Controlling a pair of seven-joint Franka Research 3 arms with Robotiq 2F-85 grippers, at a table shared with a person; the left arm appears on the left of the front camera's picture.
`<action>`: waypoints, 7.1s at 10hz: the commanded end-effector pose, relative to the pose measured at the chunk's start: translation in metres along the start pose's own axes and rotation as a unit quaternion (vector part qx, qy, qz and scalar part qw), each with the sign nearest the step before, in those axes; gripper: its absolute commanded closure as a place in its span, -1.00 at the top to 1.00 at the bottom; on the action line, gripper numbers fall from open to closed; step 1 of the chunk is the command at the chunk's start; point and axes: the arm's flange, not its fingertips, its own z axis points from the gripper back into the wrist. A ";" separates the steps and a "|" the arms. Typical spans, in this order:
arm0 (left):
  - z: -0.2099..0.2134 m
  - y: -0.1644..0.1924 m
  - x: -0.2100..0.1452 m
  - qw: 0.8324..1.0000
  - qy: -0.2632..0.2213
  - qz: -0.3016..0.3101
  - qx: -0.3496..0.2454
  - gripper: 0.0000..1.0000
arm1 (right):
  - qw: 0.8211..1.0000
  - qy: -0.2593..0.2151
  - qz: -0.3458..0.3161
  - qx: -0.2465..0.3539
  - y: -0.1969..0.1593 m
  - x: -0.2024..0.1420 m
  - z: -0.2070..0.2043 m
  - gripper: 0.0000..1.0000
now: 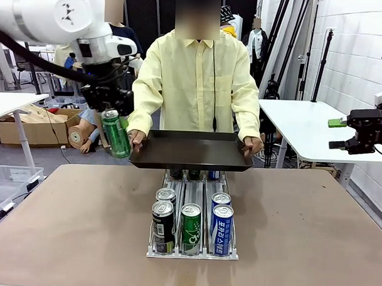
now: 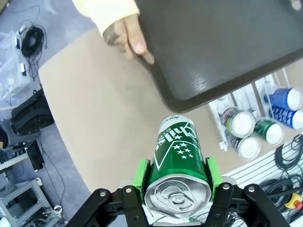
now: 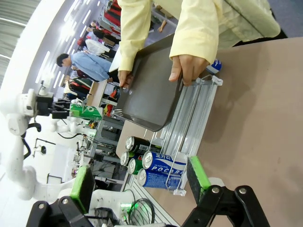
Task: Retrieve and hand over the desired beverage to the person.
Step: Place the picked can on the Handle tray extended by the person, then pick up another can of the same type that the person held from the Automatic Can Dispenser.
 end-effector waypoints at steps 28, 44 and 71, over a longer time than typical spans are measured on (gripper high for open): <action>-0.088 -0.061 0.142 0.992 0.112 -0.055 -0.024 0.34 | 1.000 0.001 -0.001 0.005 0.001 0.001 0.000 1.00; -0.017 -0.049 0.130 0.998 0.037 -0.051 -0.017 1.00 | 1.000 0.001 -0.001 0.005 0.001 0.001 0.000 1.00; -0.108 0.185 -0.104 0.801 -0.189 0.251 -0.509 1.00 | 1.000 0.001 -0.001 0.005 0.001 0.001 0.000 1.00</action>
